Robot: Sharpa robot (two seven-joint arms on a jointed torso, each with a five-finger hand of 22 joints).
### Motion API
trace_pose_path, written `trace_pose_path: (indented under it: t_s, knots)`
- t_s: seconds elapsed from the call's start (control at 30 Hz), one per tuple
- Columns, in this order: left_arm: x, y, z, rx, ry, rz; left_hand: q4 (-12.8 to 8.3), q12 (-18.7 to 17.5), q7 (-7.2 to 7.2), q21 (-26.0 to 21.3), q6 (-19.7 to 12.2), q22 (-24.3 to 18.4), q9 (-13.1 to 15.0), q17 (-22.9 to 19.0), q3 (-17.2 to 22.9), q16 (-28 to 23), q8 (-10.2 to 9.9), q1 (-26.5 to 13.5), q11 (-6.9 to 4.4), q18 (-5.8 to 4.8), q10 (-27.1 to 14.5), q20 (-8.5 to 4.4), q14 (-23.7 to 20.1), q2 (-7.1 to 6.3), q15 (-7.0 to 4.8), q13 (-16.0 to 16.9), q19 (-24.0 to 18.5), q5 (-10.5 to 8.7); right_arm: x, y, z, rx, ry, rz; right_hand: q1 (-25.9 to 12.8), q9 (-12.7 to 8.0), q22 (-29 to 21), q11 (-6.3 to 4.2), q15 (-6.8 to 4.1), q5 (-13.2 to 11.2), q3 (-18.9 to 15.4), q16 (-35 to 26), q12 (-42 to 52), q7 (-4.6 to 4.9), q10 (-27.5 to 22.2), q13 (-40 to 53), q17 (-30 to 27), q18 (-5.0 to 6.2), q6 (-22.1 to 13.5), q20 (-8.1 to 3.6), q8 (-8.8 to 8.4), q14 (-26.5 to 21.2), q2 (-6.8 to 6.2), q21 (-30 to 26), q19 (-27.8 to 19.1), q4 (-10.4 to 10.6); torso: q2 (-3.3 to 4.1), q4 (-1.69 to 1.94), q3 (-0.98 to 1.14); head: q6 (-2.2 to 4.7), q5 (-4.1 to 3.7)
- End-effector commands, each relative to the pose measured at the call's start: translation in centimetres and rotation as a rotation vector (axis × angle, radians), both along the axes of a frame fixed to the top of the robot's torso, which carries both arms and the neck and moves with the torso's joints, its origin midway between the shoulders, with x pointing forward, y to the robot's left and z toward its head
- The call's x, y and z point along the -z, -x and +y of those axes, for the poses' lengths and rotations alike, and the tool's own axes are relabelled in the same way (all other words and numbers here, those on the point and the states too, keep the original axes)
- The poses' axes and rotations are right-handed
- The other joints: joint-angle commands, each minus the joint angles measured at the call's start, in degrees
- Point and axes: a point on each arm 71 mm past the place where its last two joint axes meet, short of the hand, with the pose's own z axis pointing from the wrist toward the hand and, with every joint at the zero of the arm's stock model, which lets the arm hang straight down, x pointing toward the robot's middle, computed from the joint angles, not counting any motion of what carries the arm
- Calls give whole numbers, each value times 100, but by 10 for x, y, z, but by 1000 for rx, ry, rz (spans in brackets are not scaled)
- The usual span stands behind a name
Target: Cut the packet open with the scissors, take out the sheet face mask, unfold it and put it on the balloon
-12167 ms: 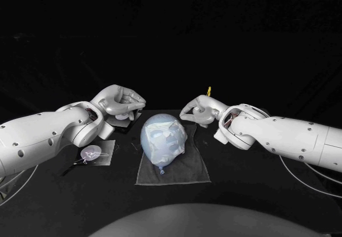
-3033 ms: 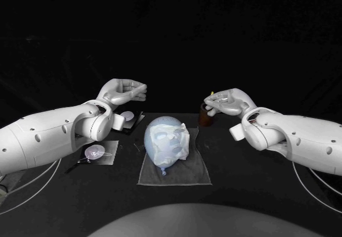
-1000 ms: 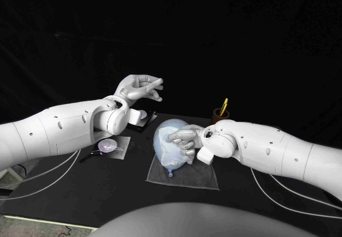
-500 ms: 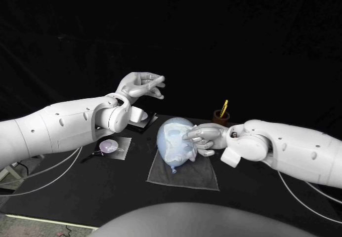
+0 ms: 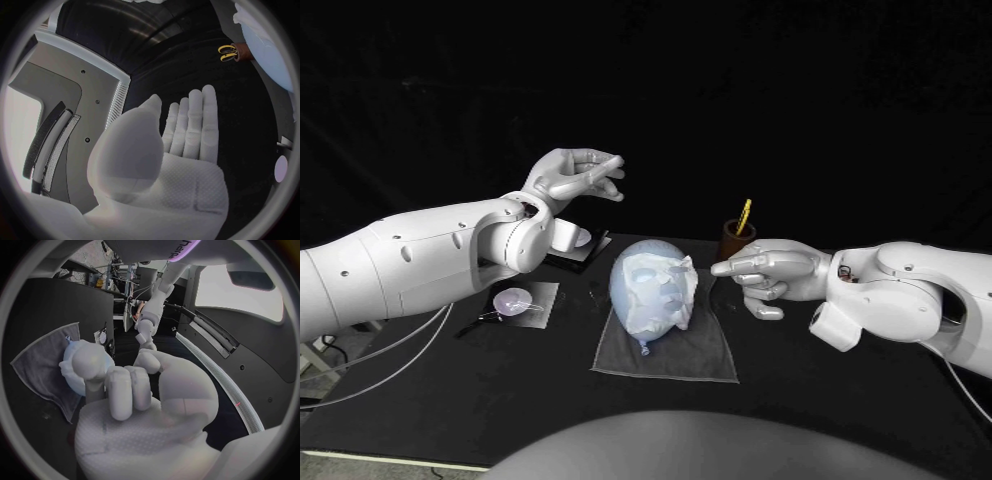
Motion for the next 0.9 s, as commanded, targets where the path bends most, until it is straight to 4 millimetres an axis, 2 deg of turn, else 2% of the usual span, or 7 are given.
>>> trace_pose_path:
  t_s: [0.03,0.23,0.3,0.37,0.5,0.63,0.9]
  knots:
    - [-1,1,-3,40,27,-6,-10,-56,18,-70,-18,-35,-14,-86,-47,-138,20,45,0,66,-52,39,-102,38,22,-26,-89,0,-7,-14,-14,171,-72,-90,229,-283,-1267,250,251,-668,106,-795,-729,235,164,980,325,318,-1392,187,-1772,139,-264,-1675,-836,-216,-22,-23,-18,17,-71]
    - [0,1,-3,27,47,9,-8,-152,4,-313,1,-162,-37,-342,-79,-652,46,76,11,71,19,158,-276,74,90,-72,-354,-2,-8,-36,-36,386,-105,-181,634,-872,-1954,620,645,-687,-84,-3532,-4692,649,-2008,-1852,-2535,326,-1857,571,-2900,-1452,-494,-2630,-1349,-146,-31,-56,-27,98,-111]
    - [0,0,-4,18,56,15,-9,-256,16,-562,-18,-287,-66,-484,-81,-998,19,116,39,47,22,289,-431,83,160,-117,-671,0,-8,-45,-44,451,-112,-213,761,-1189,-2270,876,866,-709,-3,-4204,-5409,878,-2526,-2399,-2954,269,-2153,762,-3407,-2038,-531,-3096,-1733,-138,-32,-66,-27,131,-158]
    - [1,-1,-4,4,68,21,-10,-377,16,-863,-32,-430,-102,-639,-90,-1363,-31,135,67,15,19,457,-657,97,243,-170,-1059,1,-8,-55,-52,514,-118,-249,921,-1764,-2674,1110,1138,-789,41,-4936,-6142,1184,-2736,-3149,-3414,240,-2231,997,-4001,-2505,-536,-3622,-2085,-119,-33,-69,-25,173,-219]
    - [3,-5,-4,-30,85,28,-14,-688,17,-1224,-105,-473,-196,-918,-138,-1905,-191,164,156,55,-95,677,-946,125,380,-284,-1430,2,-7,-74,-66,612,-119,-327,1259,-3099,-3565,1351,1463,-1025,66,-6333,-7356,1380,-2739,-4843,-4364,363,-1967,1416,-4993,-2968,-537,-4560,-2444,-116,-32,-55,-18,365,-348]
    - [5,-11,-5,-60,94,27,-19,-1017,-85,-1443,-141,-469,-321,-1236,-229,-2316,-349,179,282,10,-283,740,-1196,171,529,-315,-1746,3,-9,-92,-73,670,-110,-418,1421,-3718,-4119,1470,1533,-1123,-24,-6781,-7873,1400,-2712,-5820,-4701,382,-1868,1560,-5398,-2776,-540,-4988,-2513,-105,-36,-62,-8,536,-410]
    - [8,-19,-5,-100,101,18,-19,-1237,-85,-1439,-67,-466,-423,-1525,-328,-2487,-536,225,266,-66,-337,741,-1088,232,526,-310,-1994,3,-13,-111,-74,700,-97,-527,1500,-4114,-4567,1532,1584,-1249,-170,-6997,-8195,1438,-2744,-6439,-4826,386,-1841,1636,-5596,-2725,-498,-5011,-2720,-99,4,-54,22,826,-385]
